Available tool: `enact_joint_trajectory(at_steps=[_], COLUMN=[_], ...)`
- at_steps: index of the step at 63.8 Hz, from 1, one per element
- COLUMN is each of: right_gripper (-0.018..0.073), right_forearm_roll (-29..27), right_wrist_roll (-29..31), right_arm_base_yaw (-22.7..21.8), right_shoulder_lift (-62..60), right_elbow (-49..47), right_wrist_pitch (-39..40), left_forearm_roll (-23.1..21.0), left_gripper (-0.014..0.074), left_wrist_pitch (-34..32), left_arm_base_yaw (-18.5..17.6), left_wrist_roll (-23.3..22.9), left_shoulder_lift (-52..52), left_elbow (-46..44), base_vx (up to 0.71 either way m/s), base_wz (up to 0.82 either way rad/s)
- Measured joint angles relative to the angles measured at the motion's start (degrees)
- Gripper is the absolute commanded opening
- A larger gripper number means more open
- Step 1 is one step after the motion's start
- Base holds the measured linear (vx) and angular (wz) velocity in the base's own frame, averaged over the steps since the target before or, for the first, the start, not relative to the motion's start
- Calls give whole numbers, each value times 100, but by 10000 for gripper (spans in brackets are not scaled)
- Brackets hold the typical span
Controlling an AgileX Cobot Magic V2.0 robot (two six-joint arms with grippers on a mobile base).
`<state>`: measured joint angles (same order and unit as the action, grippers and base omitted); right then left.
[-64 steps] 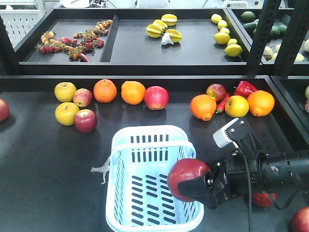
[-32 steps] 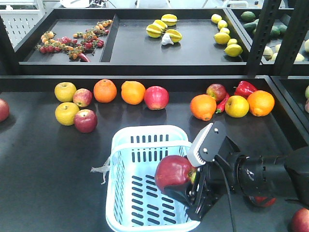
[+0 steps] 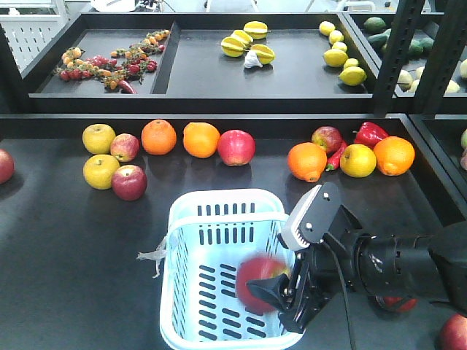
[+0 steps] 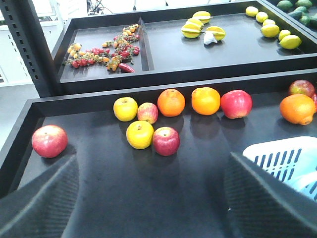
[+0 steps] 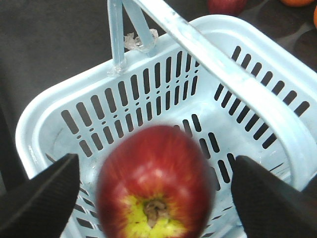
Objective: Pick three apples into basket with both arms
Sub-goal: 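Carry the apple over the basket and open the right gripper, then move the right gripper back to a second red apple and grasp it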
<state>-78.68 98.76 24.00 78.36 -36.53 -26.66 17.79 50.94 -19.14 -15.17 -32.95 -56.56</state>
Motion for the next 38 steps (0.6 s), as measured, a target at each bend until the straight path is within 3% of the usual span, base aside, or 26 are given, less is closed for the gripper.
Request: enact_joint_trajectory(at_steps=[13, 24, 31, 38], right_gripper=[596, 595, 595, 595], right_forearm_roll=[0, 118, 545, 1421], right_wrist_roll=[-84, -594, -1159, -2136], right_arm_base_yaw=[0, 0, 0, 0], right_shoulder_lift=[0, -60, -247, -502], right_elbow=[0, 0, 0, 0], right_wrist_pitch=[-6, -1, 4, 50], left_forearm_roll=[0, 0, 0, 0], left_gripper=[569, 569, 569, 569], left_wrist_pitch=[0, 0, 0, 0], left_arm_base_yaw=[0, 0, 0, 0], left_wrist_roll=[0, 0, 0, 0], left_shoulder_lift=[0, 0, 0, 0], left_elbow=[0, 0, 0, 0], base_vx=[0, 0, 0, 0], base_wz=[0, 0, 0, 0])
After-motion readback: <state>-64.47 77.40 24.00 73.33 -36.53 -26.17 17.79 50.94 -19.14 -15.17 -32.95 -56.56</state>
